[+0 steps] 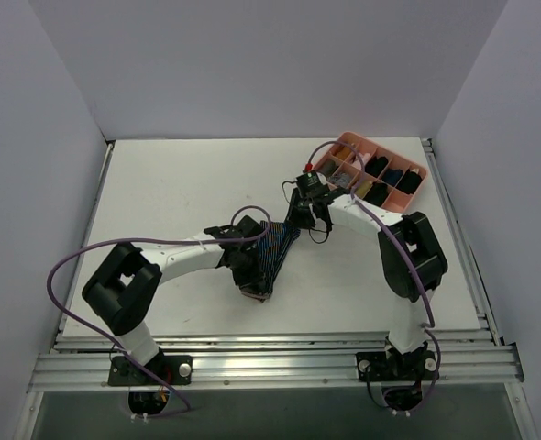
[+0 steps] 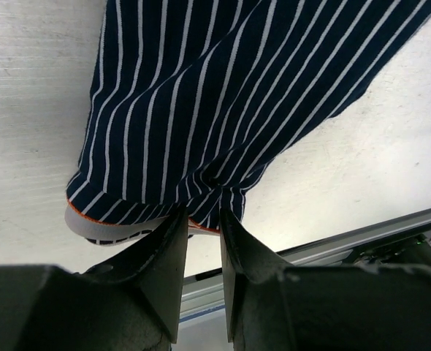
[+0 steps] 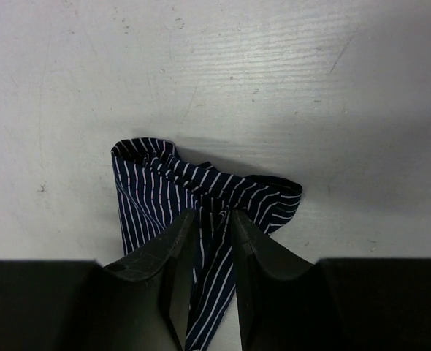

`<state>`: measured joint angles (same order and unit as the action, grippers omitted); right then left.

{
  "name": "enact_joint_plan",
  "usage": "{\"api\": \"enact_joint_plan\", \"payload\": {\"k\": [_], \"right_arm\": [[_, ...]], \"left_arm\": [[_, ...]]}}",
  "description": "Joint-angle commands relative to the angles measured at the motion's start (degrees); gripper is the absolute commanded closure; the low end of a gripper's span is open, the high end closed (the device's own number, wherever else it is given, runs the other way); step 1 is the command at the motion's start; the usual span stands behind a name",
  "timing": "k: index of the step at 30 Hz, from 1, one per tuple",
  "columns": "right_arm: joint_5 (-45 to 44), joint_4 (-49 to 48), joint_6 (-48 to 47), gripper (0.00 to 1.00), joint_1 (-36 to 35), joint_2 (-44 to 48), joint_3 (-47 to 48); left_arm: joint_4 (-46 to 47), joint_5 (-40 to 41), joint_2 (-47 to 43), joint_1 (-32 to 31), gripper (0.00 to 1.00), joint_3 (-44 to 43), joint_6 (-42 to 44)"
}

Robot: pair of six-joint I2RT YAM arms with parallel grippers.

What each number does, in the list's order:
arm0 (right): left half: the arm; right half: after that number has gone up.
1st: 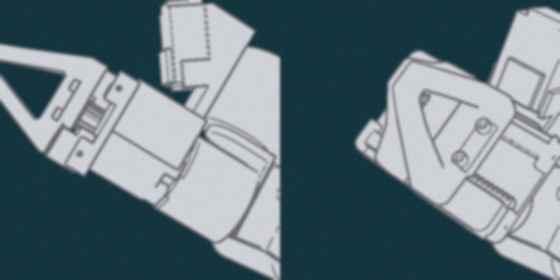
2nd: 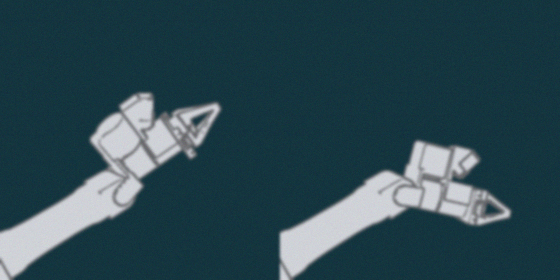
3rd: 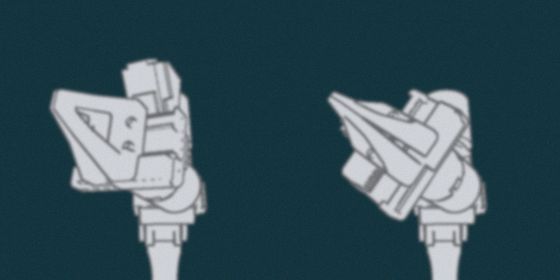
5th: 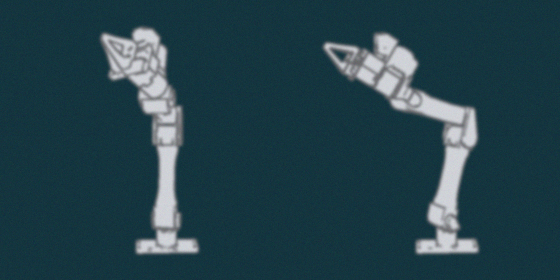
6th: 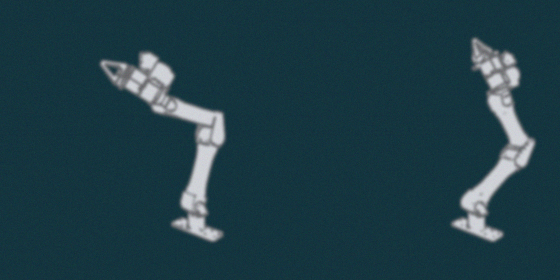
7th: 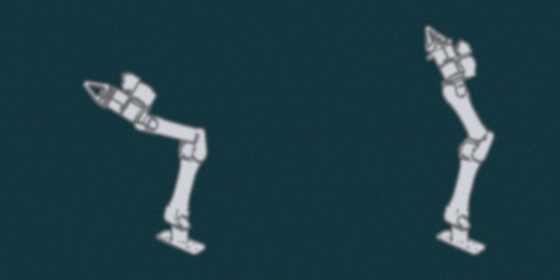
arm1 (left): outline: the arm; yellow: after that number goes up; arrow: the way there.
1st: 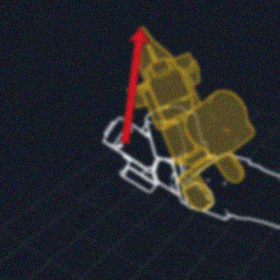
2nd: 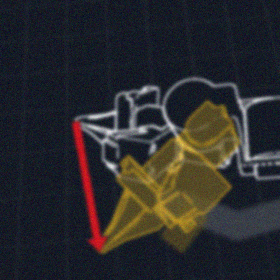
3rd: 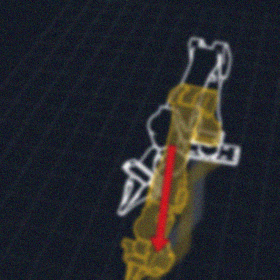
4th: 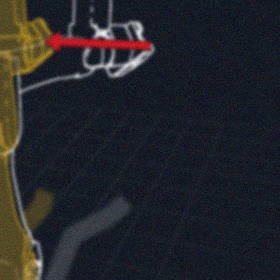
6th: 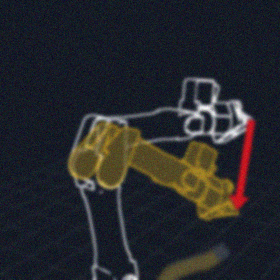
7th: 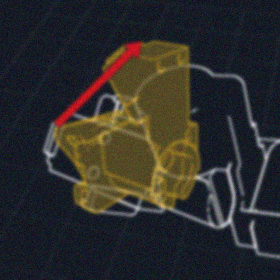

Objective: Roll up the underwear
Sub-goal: Fold the underwear

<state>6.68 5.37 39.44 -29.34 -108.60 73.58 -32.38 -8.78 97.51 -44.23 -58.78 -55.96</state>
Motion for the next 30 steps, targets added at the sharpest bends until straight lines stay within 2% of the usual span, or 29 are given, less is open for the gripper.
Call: {"api": "enact_joint_plan", "payload": {"k": [1,9,13,14,16,24,30], "right_arm": [[-0.88,0.61,0.20,0.78,-0.36,-0.65,1.92],[-0.09,-0.44,0.11,0.79,-0.54,-0.91,1.48],[0.09,-0.62,-0.15,0.91,-0.63,-1.09,1.83],[0.18,-0.62,-0.33,0.97,-0.71,-1.00,1.83],[0.09,-0.53,-0.68,1.00,-0.71,-0.57,1.57],[-2.28,1.84,-1.47,1.00,-0.28,1.98,0.51],[-3.42,-0.18,-1.21,1.00,0.43,4.80,-5.37]], "left_arm": [[2.50,-0.01,-0.04,-0.60,0.67,2.00,-1.08],[3.47,-0.10,-0.48,-1.30,0.67,3.50,-1.69],[3.73,-0.19,0.04,-1.56,0.67,3.59,-1.78],[3.73,-0.19,0.13,-1.56,0.67,3.68,-1.78],[3.82,-0.19,0.48,-1.65,0.67,3.85,-1.78],[4.69,-0.37,1.36,-2.00,0.67,4.55,-1.87],[4.61,-0.45,1.10,-2.18,0.67,5.52,-1.78]]}}
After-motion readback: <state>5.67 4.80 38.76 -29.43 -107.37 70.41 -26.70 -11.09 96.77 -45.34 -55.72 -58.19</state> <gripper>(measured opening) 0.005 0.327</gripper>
